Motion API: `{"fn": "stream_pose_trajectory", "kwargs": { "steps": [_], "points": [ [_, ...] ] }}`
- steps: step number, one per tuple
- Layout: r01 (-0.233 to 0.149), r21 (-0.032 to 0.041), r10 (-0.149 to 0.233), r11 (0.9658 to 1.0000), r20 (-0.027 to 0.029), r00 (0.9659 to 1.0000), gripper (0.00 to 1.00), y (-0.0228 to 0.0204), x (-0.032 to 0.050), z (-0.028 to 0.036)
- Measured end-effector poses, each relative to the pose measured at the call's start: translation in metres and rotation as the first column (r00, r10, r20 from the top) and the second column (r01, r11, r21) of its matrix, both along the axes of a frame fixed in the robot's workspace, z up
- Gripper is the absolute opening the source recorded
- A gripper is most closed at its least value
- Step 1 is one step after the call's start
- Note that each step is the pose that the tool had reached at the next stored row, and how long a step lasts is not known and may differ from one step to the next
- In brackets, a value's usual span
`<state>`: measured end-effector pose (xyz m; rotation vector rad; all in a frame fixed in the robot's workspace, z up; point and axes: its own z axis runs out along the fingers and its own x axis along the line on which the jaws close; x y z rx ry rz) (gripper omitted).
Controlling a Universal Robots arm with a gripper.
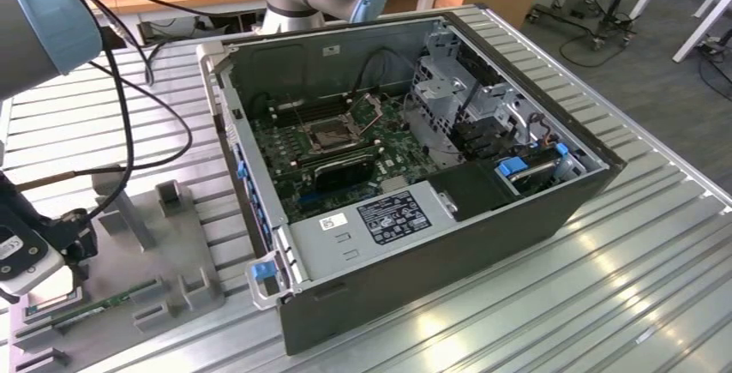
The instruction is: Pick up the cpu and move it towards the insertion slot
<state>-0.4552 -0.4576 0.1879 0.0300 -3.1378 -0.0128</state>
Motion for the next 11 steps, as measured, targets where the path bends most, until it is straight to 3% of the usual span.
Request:
{"fn": "stream_pose_trajectory", "kwargs": {
  "steps": [11],
  "points": [
    [0.0, 0.0002, 0.0, 1.0, 0.0003, 1.0, 0.72, 0.0, 0.0001, -0.0038]
  ]
}}
